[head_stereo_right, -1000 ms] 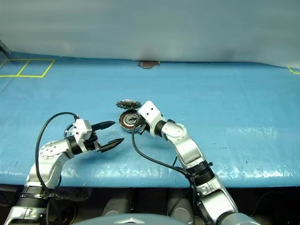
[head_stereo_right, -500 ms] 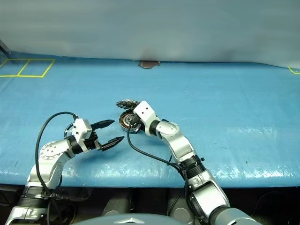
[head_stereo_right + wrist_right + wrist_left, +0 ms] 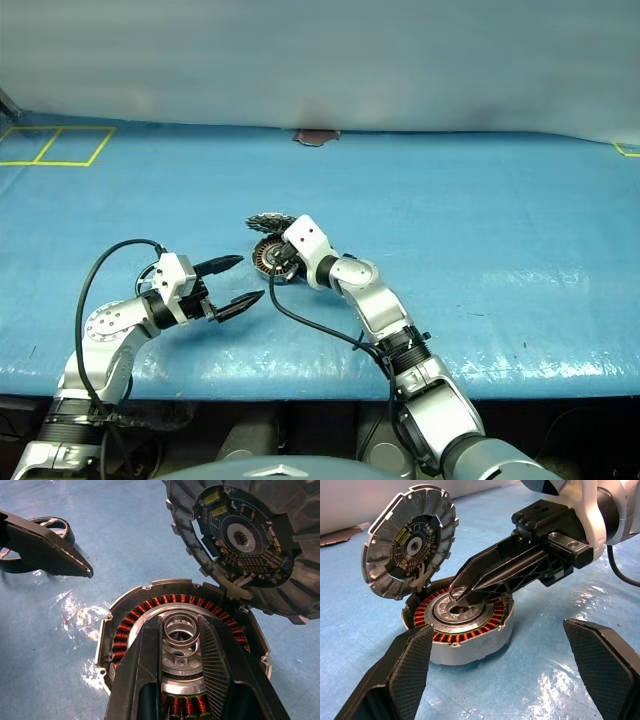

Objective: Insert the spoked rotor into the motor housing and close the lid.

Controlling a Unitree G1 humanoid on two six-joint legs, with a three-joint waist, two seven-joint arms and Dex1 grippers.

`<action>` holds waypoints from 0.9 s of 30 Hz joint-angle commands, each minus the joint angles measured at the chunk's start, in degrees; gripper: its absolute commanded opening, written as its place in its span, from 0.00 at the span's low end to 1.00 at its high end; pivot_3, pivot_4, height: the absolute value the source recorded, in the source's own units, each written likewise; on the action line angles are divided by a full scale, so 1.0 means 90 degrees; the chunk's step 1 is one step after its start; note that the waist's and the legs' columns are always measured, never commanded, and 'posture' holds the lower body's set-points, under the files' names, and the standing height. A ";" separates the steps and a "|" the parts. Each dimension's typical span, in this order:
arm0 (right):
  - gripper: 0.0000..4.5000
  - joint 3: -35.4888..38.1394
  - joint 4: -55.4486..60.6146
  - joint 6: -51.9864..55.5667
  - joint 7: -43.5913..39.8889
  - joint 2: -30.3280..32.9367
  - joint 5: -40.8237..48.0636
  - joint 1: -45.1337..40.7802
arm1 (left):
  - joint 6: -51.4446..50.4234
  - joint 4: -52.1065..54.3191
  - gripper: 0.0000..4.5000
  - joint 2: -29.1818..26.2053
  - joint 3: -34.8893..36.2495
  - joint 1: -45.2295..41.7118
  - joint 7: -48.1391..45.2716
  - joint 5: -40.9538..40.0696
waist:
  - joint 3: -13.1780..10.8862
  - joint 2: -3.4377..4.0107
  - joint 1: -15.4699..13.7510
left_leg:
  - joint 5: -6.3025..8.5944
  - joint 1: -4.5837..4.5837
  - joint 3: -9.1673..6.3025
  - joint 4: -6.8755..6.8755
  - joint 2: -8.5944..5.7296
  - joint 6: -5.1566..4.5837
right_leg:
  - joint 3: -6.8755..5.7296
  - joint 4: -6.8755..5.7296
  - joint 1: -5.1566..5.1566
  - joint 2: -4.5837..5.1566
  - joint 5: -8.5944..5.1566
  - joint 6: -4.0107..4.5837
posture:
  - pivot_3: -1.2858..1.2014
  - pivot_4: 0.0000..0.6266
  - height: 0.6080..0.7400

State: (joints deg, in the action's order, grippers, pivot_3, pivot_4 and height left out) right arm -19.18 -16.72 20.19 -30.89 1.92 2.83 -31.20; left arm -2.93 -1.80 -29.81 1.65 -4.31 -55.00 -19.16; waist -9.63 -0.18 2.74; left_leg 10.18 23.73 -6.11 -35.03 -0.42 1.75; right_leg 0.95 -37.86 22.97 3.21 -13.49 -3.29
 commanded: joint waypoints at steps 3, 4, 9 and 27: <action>0.16 0.0132 -0.0043 -0.0199 0.0001 -0.0082 0.0019 -0.0152 | 0.0125 0.0263 1.00 -0.0033 0.0114 0.0031 0.0023 -0.0069 | 0.0000 0.0000 0.0011 | 0.0000 0.0000 0.0000 0.0000 0.0000 0.0000 | 0.0000 0.0000 0.0000 0.0000 0.0000 0.0000 | 0.52 0.24 1.00; 0.16 0.0128 -0.0058 -0.0207 0.0001 -0.0086 0.0014 -0.0159 | 0.0127 0.0266 1.00 -0.0036 0.0116 0.0035 0.0027 -0.0067 | 0.0000 0.0000 0.0014 | 0.0000 0.0000 0.0000 0.0000 0.0000 0.0000 | 0.0000 0.0000 0.0000 0.0000 0.0000 0.0000 | 0.52 0.24 1.00; 0.16 0.0114 -0.0128 -0.0235 -0.0003 -0.0131 -0.0012 -0.0189 | 0.0135 0.0274 1.00 -0.0034 0.0115 0.0039 0.0039 -0.0058 | 0.0000 0.0000 0.0032 | 0.0000 0.0000 -0.0001 0.0001 0.0000 0.0000 | 0.0000 -0.0001 0.0000 0.0000 0.0000 0.0000 | 0.52 0.24 1.00; 0.16 0.0094 -0.0493 -0.0373 -0.0040 -0.0257 -0.0104 -0.0260 | 0.0173 0.0251 1.00 -0.0060 0.0111 0.0036 0.0083 -0.0004 | -0.0001 0.0001 0.0079 | 0.0000 -0.0001 -0.0001 0.0003 0.0000 0.0000 | 0.0000 -0.0001 0.0001 -0.0001 0.0000 0.0000 | 0.52 0.24 1.00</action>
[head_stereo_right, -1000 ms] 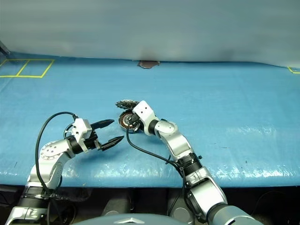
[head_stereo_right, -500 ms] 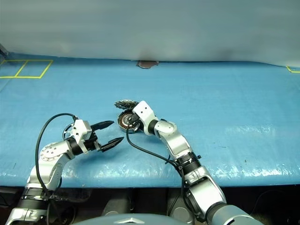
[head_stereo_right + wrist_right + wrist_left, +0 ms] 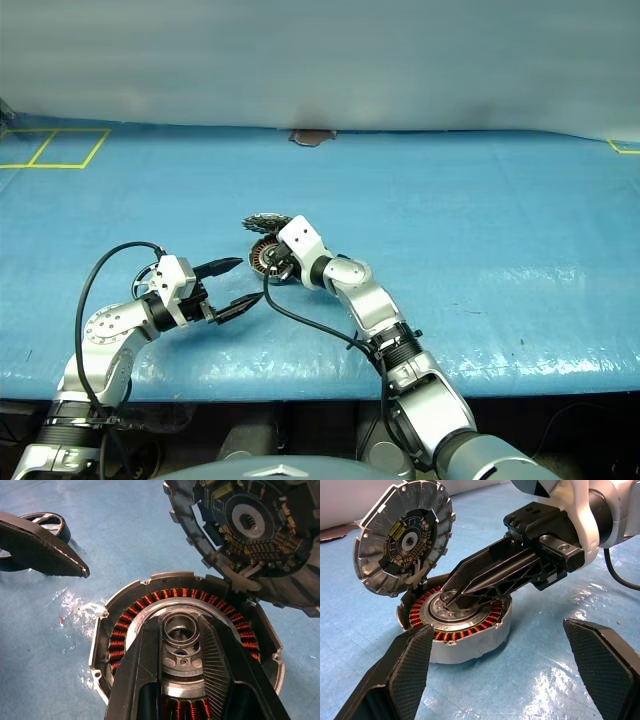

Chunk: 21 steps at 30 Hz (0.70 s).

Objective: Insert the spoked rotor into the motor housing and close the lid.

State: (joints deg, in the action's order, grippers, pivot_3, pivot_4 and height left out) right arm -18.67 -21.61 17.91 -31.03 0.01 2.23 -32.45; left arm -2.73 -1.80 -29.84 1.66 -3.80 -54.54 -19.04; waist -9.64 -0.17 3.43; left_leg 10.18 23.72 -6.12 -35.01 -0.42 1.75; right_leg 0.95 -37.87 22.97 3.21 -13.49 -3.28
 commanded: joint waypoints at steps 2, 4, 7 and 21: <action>0.16 0.0048 0.0041 -0.0127 -0.0018 -0.0028 -0.0048 -0.0114 | 0.0156 0.0253 1.00 -0.0058 0.0108 -0.0017 0.0037 -0.0015 | 0.0000 0.0000 0.0003 | 0.0000 0.0000 0.0000 0.0000 0.0000 0.0000 | 0.0000 -0.0001 0.0000 0.0000 0.0000 0.0000 | 0.52 0.24 1.00; 0.16 0.0056 0.0046 -0.0130 -0.0015 -0.0020 -0.0054 -0.0109 | 0.0168 0.0249 1.00 -0.0063 0.0103 -0.0016 0.0041 -0.0014 | 0.0000 0.0000 0.0004 | 0.0000 -0.0001 0.0000 0.0000 0.0000 0.0000 | 0.0001 -0.0001 0.0000 0.0000 0.0000 0.0000 | 0.52 0.24 1.00; 0.16 0.0062 0.0035 -0.0130 -0.0018 -0.0016 -0.0064 -0.0113 | 0.0184 0.0230 1.00 -0.0067 0.0096 -0.0028 0.0044 -0.0006 | 0.0000 0.0000 0.0004 | 0.0000 -0.0001 0.0000 0.0000 0.0000 0.0000 | 0.0001 -0.0001 0.0000 0.0000 0.0000 0.0000 | 0.52 0.24 1.00; 0.16 0.0047 0.0140 -0.0306 -0.0136 -0.0015 -0.0113 -0.0046 | 0.0145 0.0209 1.00 -0.0067 0.0093 -0.0046 0.0104 -0.0006 | 0.0000 0.0000 0.0008 | 0.0000 -0.0003 0.0000 0.0000 0.0000 0.0000 | 0.0001 -0.0004 -0.0001 -0.0001 0.0000 0.0000 | 0.52 0.24 1.00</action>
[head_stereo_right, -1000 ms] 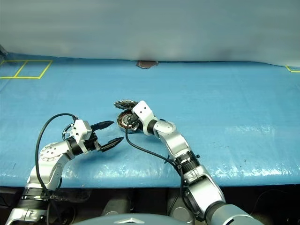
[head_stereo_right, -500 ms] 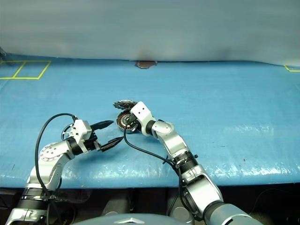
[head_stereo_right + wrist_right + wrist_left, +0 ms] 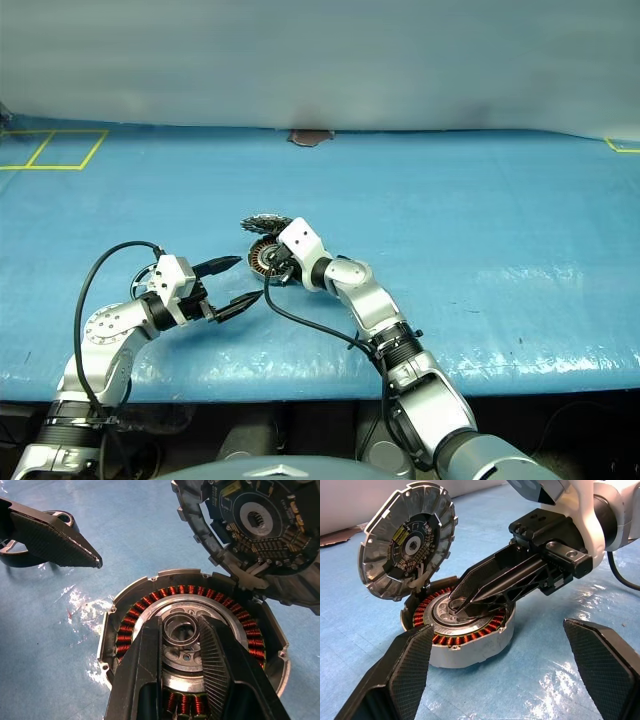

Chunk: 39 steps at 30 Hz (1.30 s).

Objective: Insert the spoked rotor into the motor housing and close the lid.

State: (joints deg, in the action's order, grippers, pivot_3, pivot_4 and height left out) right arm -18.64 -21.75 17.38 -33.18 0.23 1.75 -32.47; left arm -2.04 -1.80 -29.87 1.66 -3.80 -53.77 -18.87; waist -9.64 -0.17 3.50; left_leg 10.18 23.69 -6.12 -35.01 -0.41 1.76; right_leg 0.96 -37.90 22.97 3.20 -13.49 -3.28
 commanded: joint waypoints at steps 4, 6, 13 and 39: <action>0.16 0.0086 0.0093 -0.0237 0.0149 -0.0052 -0.0072 -0.0059 | 0.0088 0.0191 1.00 -0.0054 0.0083 -0.0055 0.0019 -0.0012 | 0.0000 0.0000 -0.0001 | 0.0000 0.0001 0.0000 0.0001 0.0000 0.0000 | 0.0000 0.0001 0.0001 0.0000 0.0000 0.0000 | 0.52 0.24 1.00; 0.16 0.0108 0.0054 -0.0253 0.0165 -0.0050 -0.0076 -0.0073 | 0.0101 0.0184 1.00 -0.0052 0.0080 -0.0059 0.0016 -0.0006 | 0.0000 0.0000 -0.0001 | 0.0000 0.0001 0.0000 0.0002 0.0000 0.0000 | 0.0000 0.0001 0.0001 0.0000 0.0000 0.0000 | 0.52 0.24 1.00; 0.16 0.0107 0.0080 -0.0097 0.0016 -0.0059 -0.0013 -0.0065 | 0.0118 0.0181 1.00 -0.0040 0.0086 -0.0057 0.0039 0.0020 | 0.0000 0.0000 0.0000 | 0.0000 0.0001 0.0000 0.0002 0.0000 0.0000 | 0.0000 0.0001 0.0001 0.0000 0.0000 0.0000 | 0.52 0.24 1.00; 0.09 0.0154 0.0462 -0.0120 0.0064 -0.0053 0.0020 0.0037 | 0.0271 0.0077 1.00 -0.0026 0.0033 -0.0105 0.0117 0.0104 | 0.0000 0.0000 -0.0001 | 0.0000 0.0001 -0.0001 0.0003 0.0000 0.0000 | 0.0000 0.0001 0.0001 0.0000 -0.0001 0.0001 | 0.52 0.24 1.00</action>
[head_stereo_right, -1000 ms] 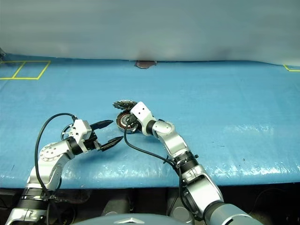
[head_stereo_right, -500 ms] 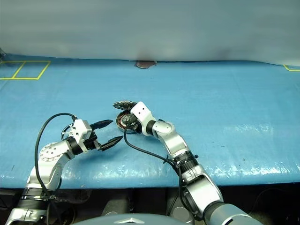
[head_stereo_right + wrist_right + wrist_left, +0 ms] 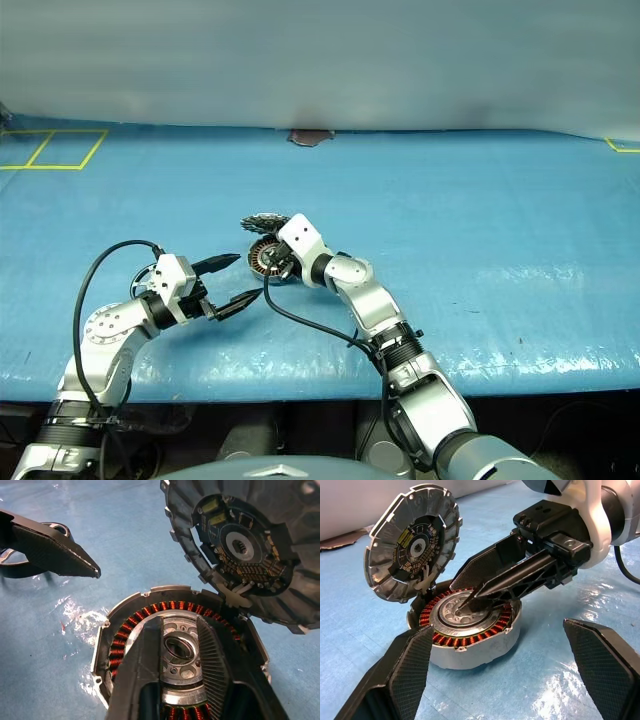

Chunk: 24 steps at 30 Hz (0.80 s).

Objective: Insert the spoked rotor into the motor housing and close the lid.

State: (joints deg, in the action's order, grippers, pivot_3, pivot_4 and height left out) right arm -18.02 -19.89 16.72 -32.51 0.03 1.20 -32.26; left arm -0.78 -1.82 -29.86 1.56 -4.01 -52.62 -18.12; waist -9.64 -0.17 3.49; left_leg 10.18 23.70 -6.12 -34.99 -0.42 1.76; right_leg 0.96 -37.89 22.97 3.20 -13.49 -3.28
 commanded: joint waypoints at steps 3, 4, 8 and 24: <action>0.01 0.0063 0.0283 -0.0019 -0.0013 -0.0017 0.0069 0.0040 | 0.0141 0.0073 1.00 -0.0029 0.0040 -0.0084 -0.0011 0.0028 | 0.0000 0.0000 0.0000 | 0.0000 0.0000 0.0000 0.0000 0.0000 0.0000 | 0.0000 0.0000 0.0000 0.0000 0.0000 0.0000 | 0.52 0.24 1.00; 0.01 0.0039 0.0295 -0.0001 -0.0015 -0.0009 0.0052 0.0054 | 0.0148 0.0073 1.00 -0.0028 0.0039 -0.0083 -0.0008 0.0033 | 0.0000 0.0000 0.0000 | 0.0000 0.0000 0.0000 0.0000 0.0000 0.0000 | 0.0000 0.0000 0.0000 0.0000 0.0000 0.0000 | 0.52 0.24 1.00; 0.01 -0.0059 0.0279 0.0060 -0.0040 0.0019 -0.0020 0.0094 | 0.0157 0.0081 1.00 -0.0026 0.0040 -0.0075 -0.0005 0.0040 | 0.0000 0.0000 0.0000 | 0.0000 0.0000 0.0000 0.0000 0.0000 0.0000 | 0.0000 0.0000 0.0000 0.0000 0.0000 0.0000 | 0.52 0.24 1.00; 0.01 -0.0162 0.0136 0.0082 0.0024 0.0065 -0.0217 0.0040 | 0.0140 0.0104 1.00 -0.0024 0.0027 -0.0046 0.0008 0.0048 | 0.0000 0.0000 0.0001 | 0.0000 -0.0002 0.0000 0.0000 0.0000 0.0000 | 0.0000 -0.0001 -0.0001 0.0000 0.0000 0.0001 | 0.52 0.24 1.00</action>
State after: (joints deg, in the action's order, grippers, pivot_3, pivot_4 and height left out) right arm -18.77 -19.77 17.66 -32.20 0.48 0.03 -31.14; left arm -0.56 -1.85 -29.86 1.49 -4.11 -52.56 -17.89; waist -9.64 -0.17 3.50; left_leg 10.18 23.69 -6.12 -34.99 -0.41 1.76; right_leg 0.96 -37.90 22.97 3.20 -13.50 -3.27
